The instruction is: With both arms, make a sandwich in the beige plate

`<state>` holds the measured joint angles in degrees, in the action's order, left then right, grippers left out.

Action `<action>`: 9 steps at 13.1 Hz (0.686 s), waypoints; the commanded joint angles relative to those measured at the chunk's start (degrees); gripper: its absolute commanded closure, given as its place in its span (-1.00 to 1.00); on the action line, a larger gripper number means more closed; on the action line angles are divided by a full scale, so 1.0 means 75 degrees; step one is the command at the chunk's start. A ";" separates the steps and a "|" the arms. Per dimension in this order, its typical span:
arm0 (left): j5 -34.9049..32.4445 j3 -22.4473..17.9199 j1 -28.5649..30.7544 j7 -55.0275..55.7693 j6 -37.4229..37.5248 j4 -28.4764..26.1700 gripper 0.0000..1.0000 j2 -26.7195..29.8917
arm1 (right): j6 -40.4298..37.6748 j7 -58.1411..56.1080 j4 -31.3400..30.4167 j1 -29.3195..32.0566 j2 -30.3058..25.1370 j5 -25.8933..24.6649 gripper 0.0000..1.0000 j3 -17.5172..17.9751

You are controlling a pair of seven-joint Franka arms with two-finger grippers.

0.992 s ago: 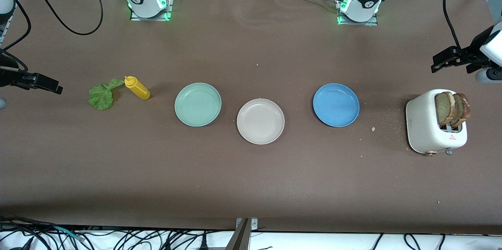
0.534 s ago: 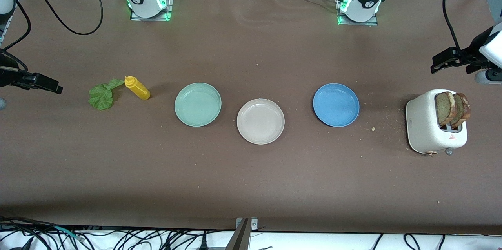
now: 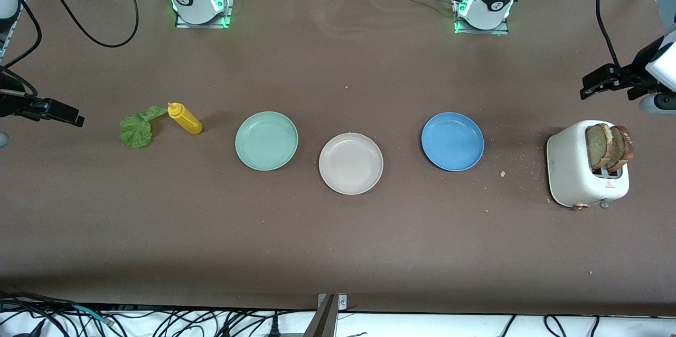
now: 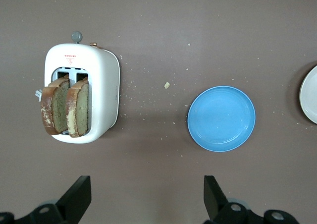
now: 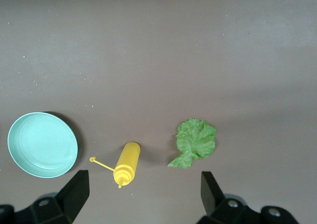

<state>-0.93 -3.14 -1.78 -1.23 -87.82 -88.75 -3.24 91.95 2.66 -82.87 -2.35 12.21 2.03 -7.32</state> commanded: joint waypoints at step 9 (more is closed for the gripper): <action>-0.0041 0.0032 0.0026 0.0035 -0.0080 -0.0026 -1.00 -0.0013 | 0.0033 0.0009 0.0022 0.0021 -0.0034 0.0151 -1.00 0.0015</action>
<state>-0.93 -3.14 -1.78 -1.23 -87.82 -88.75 -3.41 91.95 2.66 -82.87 -2.31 12.21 2.06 -7.32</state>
